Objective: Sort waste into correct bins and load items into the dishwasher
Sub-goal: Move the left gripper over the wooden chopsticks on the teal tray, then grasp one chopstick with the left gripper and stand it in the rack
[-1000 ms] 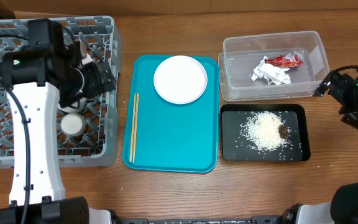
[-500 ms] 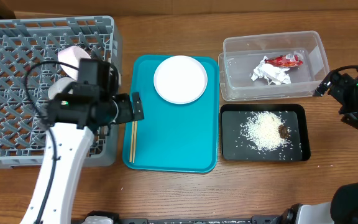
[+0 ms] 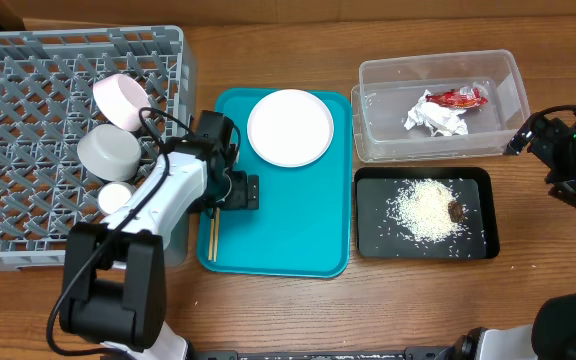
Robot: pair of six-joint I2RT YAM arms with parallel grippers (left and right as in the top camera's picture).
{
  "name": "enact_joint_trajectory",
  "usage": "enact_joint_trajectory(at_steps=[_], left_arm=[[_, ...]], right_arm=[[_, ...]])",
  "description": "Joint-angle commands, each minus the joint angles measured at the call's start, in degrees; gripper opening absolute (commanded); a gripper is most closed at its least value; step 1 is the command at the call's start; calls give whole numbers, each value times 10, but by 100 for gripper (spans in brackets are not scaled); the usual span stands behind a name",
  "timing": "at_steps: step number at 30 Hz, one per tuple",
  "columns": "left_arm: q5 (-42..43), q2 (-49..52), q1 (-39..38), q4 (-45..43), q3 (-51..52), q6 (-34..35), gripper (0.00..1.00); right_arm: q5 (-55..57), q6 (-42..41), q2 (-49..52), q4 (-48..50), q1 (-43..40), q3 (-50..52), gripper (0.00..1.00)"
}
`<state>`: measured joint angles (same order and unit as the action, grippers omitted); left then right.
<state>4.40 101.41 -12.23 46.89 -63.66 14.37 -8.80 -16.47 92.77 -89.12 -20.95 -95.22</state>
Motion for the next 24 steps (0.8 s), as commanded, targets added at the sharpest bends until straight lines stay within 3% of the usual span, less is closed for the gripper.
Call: enact_joint_trajectory(at_steps=[1, 9, 11, 15, 17, 20, 22, 24], left_arm=[[-5, 29, -18, -16, 2, -16, 93], [-4, 57, -28, -23, 2, -15, 93], [-4, 60, -28, -23, 2, -15, 89], [-4, 60, -28, -19, 2, -15, 60], [-4, 60, -28, -17, 2, -15, 37], [-4, 60, -28, -17, 2, -15, 27], [-4, 60, -28, -17, 2, -15, 14], [-4, 60, -28, -17, 2, -15, 10]], right_arm=[[-3, 3, -6, 3, 0, -4, 100], [-3, 3, -6, 3, 0, -4, 100], [-3, 3, -6, 3, 0, -4, 100], [-3, 3, -6, 3, 0, -4, 100], [-3, 3, -6, 3, 0, -4, 100], [-3, 3, -6, 2, 0, -4, 100], [-3, 3, -6, 2, 0, -4, 100], [-3, 3, -6, 1, 0, -4, 100]])
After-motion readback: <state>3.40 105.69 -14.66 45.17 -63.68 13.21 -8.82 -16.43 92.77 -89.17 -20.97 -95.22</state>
